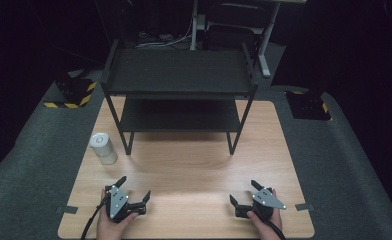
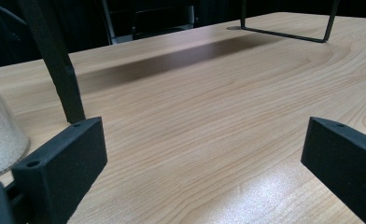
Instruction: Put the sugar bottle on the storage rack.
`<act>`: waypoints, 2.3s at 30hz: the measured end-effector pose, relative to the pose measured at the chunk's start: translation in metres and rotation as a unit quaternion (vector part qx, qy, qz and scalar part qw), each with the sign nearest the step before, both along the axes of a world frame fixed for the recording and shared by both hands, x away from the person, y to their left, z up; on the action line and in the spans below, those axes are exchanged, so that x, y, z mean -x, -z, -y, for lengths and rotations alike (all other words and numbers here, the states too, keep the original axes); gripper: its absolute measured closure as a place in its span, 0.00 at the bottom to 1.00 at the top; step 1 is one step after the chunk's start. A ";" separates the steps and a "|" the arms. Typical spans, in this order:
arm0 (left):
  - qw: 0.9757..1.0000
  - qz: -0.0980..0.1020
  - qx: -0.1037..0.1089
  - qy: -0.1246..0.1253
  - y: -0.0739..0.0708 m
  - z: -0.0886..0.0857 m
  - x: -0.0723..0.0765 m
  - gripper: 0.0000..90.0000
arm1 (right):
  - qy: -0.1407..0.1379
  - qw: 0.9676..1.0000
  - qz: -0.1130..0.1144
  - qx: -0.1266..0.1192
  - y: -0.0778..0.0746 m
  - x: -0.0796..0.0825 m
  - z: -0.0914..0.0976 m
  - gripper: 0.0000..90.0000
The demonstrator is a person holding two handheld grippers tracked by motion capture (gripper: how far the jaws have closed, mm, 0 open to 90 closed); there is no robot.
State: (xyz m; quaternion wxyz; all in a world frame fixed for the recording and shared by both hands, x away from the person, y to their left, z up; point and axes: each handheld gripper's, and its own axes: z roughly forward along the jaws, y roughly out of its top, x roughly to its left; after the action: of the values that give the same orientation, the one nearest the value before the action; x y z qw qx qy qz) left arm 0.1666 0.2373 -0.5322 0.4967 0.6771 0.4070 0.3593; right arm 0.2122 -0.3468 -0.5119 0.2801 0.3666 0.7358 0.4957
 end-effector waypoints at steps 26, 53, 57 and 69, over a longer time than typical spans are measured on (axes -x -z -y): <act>1.000 0.000 -0.001 -0.002 0.000 0.002 0.000 0.01 | -0.003 1.000 0.012 -0.007 0.004 0.004 0.003 0.00; 0.995 0.050 0.005 -0.086 -0.030 -0.002 0.012 0.01 | -0.005 1.000 0.014 -0.006 0.004 0.004 0.003 0.00; 0.992 0.051 0.001 -0.116 -0.032 -0.011 0.003 0.01 | -0.005 1.000 0.015 -0.005 0.004 0.004 0.003 0.00; 0.983 0.020 0.006 -0.184 -0.026 -0.020 -0.036 0.02 | -0.006 1.000 0.018 -0.004 0.005 0.005 0.003 0.00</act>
State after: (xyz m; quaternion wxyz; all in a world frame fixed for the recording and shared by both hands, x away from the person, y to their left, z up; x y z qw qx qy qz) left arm 0.2023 0.2570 -0.5063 0.4341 0.5803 0.5166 0.4560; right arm 0.2074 -0.3497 -0.5168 0.2886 0.3545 0.7310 0.5067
